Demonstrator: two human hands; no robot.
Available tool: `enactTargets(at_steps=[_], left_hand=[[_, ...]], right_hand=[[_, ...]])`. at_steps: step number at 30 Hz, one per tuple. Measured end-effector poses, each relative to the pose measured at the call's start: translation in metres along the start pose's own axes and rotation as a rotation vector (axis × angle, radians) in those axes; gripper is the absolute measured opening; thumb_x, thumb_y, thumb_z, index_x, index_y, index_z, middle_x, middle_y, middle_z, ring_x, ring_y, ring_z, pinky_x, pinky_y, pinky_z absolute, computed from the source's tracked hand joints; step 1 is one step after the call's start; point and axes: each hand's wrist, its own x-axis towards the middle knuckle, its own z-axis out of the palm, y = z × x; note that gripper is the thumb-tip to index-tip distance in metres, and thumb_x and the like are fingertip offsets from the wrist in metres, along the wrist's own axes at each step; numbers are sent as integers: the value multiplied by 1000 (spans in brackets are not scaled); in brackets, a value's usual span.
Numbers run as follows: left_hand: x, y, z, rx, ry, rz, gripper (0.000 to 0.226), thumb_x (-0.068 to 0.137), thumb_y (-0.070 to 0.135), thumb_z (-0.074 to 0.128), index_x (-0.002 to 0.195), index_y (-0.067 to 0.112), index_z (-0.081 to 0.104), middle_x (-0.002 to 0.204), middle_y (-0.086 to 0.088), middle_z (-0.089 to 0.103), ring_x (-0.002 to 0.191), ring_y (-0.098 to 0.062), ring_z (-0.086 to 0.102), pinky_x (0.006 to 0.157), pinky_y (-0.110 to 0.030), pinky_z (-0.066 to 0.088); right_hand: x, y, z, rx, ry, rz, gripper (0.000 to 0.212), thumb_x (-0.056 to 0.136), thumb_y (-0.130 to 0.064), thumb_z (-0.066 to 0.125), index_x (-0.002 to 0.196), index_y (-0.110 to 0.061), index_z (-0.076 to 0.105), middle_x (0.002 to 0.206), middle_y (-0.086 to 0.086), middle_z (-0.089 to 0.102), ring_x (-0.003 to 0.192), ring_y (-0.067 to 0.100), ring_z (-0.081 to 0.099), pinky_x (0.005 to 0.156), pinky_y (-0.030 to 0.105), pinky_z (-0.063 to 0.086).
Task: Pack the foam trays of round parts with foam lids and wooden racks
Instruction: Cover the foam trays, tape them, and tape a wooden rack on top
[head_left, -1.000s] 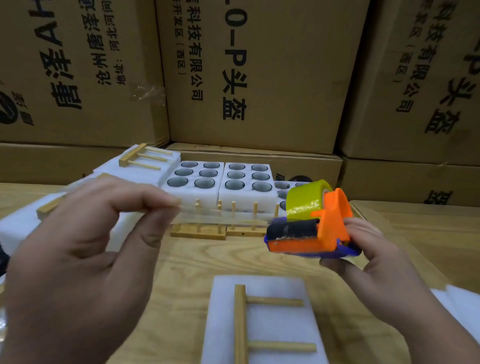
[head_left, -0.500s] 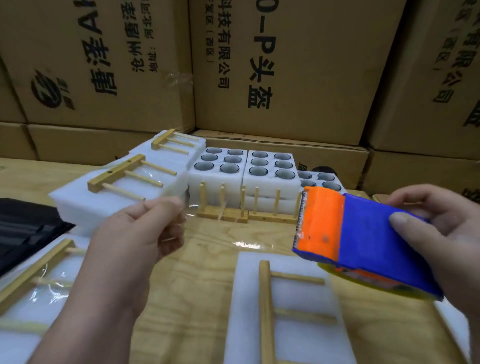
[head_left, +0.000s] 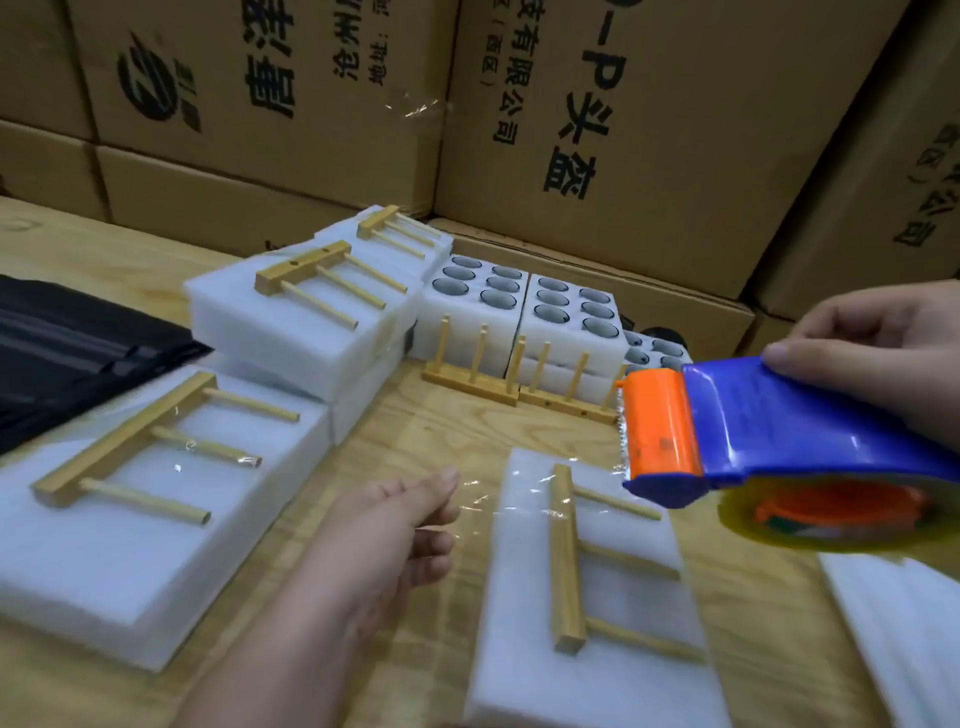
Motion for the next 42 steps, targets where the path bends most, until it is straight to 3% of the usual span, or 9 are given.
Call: enactTargets(at_steps=[3,6,10,15,21,27,31,38,42], left_hand=[[0,-8,-2,34,0,-18,21,91,25,75,84,11,61,57,4,65,43,-13,56,40,-24,48],[1,-13,-2,77,11,-10,23,96,24,70,80,12,59,54,4,62,41,-12,55,39,-22,46],[4,-19,0,172,20,-12,25,99,25,65,78,12,58,67,-5,58,38,-12,53,39,-22,45],[9,-28,-4,250,12,8,28,98,27,65,74,13,58,46,3,55,39,-15,56,43,-26,49],[13,-30,-3,330,-1,10,30,95,32,65,71,16,55,46,-3,57,39,-22,57,44,-26,50],[15,-29,0,147,19,48,23,92,23,69,74,17,57,56,0,63,47,-16,53,47,-20,42],[15,-24,0,-12,57,2,19,93,23,72,82,13,61,52,6,62,45,-9,53,43,-21,40],[11,-35,1,352,29,37,22,89,34,71,76,19,64,49,5,64,36,-4,50,38,-14,34],[9,-40,1,468,85,72,25,84,44,69,76,20,64,55,5,68,45,-6,58,46,-19,40]], right_hand=[[8,-27,-4,-97,-59,-8,79,48,-100,64,98,-41,76,71,-2,76,58,19,74,62,54,63],[15,-59,-2,-206,-130,-30,86,36,-106,57,93,-45,75,69,-4,75,58,17,74,62,49,64],[29,-94,5,-362,-194,-73,89,23,-111,44,86,-53,71,66,-9,74,59,10,73,57,41,62],[44,-118,12,-466,-269,-129,87,22,-111,42,84,-55,69,66,-12,74,59,6,72,56,36,61],[55,-133,20,-537,-338,-148,91,21,-111,42,86,-54,70,68,-11,75,61,9,74,54,30,59],[50,-136,18,-501,-267,-125,63,45,-98,54,84,-51,72,68,-9,75,60,10,74,58,36,62],[46,-130,16,-496,-233,-95,51,49,-88,59,76,-47,74,65,-4,74,58,14,73,63,43,63],[40,-129,20,-525,-287,-51,52,50,-86,61,73,-42,75,68,-2,75,62,17,74,67,47,64],[42,-130,22,-557,-318,-73,51,53,-89,57,79,-48,73,68,-6,75,61,13,74,64,42,64]])
